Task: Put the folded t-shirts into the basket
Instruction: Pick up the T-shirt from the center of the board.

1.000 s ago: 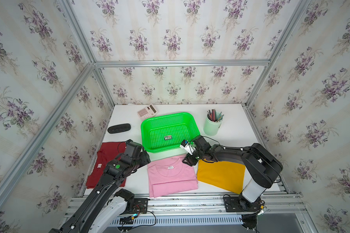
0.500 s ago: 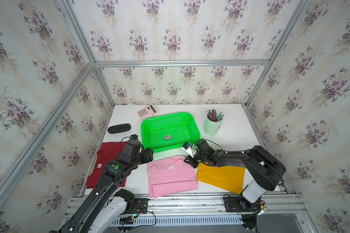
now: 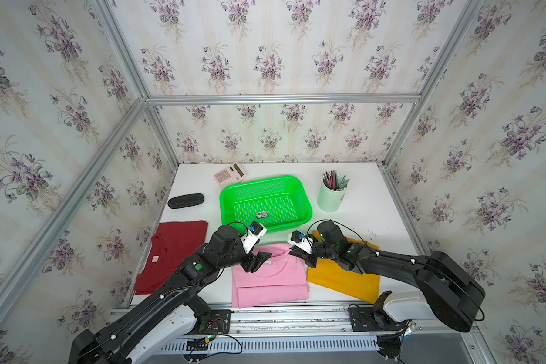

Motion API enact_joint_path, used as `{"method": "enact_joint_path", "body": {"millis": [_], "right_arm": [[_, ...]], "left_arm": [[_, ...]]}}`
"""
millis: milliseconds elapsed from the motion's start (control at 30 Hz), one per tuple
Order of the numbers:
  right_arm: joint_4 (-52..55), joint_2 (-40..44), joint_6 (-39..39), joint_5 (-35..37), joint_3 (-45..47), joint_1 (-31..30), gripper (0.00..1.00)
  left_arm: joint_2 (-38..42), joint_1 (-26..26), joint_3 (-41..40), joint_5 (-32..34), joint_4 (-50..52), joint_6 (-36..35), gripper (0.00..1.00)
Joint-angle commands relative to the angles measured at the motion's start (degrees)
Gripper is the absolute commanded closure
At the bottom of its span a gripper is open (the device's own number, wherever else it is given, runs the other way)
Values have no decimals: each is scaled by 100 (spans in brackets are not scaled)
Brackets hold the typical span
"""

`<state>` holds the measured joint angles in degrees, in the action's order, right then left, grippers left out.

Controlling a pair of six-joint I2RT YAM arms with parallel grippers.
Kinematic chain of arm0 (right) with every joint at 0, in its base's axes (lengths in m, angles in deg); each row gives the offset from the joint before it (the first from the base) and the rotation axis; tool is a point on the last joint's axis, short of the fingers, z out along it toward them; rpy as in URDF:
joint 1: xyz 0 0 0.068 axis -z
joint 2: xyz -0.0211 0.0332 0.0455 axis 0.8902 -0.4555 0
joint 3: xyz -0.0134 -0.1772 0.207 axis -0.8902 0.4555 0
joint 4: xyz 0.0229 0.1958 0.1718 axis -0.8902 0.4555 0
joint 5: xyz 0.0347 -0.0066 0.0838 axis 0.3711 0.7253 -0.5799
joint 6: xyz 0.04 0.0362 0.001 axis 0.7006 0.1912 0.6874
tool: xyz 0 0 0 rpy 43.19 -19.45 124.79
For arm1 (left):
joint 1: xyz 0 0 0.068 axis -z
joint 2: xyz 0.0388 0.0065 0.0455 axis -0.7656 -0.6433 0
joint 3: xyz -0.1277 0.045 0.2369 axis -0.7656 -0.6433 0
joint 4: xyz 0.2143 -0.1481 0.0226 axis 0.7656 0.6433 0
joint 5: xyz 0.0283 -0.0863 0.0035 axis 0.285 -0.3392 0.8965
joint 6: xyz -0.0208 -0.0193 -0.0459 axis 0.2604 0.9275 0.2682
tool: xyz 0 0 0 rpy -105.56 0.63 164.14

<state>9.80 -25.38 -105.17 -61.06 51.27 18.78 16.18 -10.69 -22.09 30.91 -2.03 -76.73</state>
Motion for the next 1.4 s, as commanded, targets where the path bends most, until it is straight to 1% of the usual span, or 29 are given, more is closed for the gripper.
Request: {"method": "enact_joint_path", "body": {"millis": [0, 67, 133, 200, 300, 367, 467, 533, 600, 667, 800, 867, 900, 933, 967, 1000, 1067, 1100, 1167, 1200, 1233, 1267, 1333, 1367], "right_arm": [[-165, 283, -666, -133, 69, -56, 99], [-300, 513, -850, -226, 194, -86, 99], [-495, 693, -911, -306, 317, -103, 100], [-611, 810, -940, -372, 396, -110, 100], [-643, 841, -948, -384, 401, -119, 100], [-638, 822, -929, -368, 388, -127, 100], [-659, 838, -870, -317, 374, -127, 100], [-693, 855, -809, -235, 379, -121, 100], [-714, 857, -773, -172, 378, -130, 100], [-728, 857, -755, -191, 379, -125, 100], [-784, 866, -712, -204, 373, -125, 100], [-795, 866, -696, -205, 379, -131, 100], [-796, 871, -700, -219, 379, -125, 99], [-800, 876, -694, -243, 381, -125, 99], [-809, 869, -693, -261, 387, -122, 99], [-813, 866, -686, -268, 383, -124, 98], [-814, 861, -676, -273, 383, -132, 97], [-806, 857, -677, -277, 387, -125, 97], [-792, 857, -686, -298, 382, -126, 95], [-757, 859, -698, -313, 375, -127, 93], [-710, 865, -714, -339, 366, -124, 90], [-662, 858, -720, -347, 351, -126, 83], [-635, 857, -706, -314, 348, -124, 62], [-701, 841, -622, -265, 369, -121, 56]], "left_arm": [[-334, 20, 62, -729, -565, -1698, 27], [-770, 20, 225, -852, -449, -2241, 26], [-1168, 27, 449, -932, -278, -2618, 26], [-1498, 52, 623, -990, -204, -2907, 27], [-1784, 63, 695, -987, -416, -3112, 27], [-1889, 64, 683, -1110, -557, -3163, 27], [-1994, 71, 691, -1531, -520, -3168, 28], [-1956, 77, 634, -1805, -507, -3158, 28], [-1896, 86, 534, -1940, -616, -3078, 27], [-1903, 114, 430, -1842, -795, -3001, 26], [-2082, 134, 481, -1729, -752, -2981, 27], [-2129, 142, 474, -1620, -815, -2986, 29], [-2162, 149, 465, -1454, -897, -2968, 31], [-2195, 165, 462, -1286, -959, -2968, 36], [-2225, 176, 490, -1112, -962, -3001, 42], [-2250, 185, 534, -966, -940, -3031, 51], [-2310, 200, 633, -731, -859, -3081, 63], [-2325, 208, 676, -656, -826, -3086, 69], [-2319, 221, 724, -638, -789, -3136, 83], [-2307, 226, 726, -643, -785, -3154, 87], [-2275, 228, 722, -662, -789, -3170, 89], [-2240, 237, 711, -682, -796, -3199, 89], [-2161, 245, 665, -759, -791, -3269, 90], [-2123, 246, 634, -809, -792, -3314, 90]]}}
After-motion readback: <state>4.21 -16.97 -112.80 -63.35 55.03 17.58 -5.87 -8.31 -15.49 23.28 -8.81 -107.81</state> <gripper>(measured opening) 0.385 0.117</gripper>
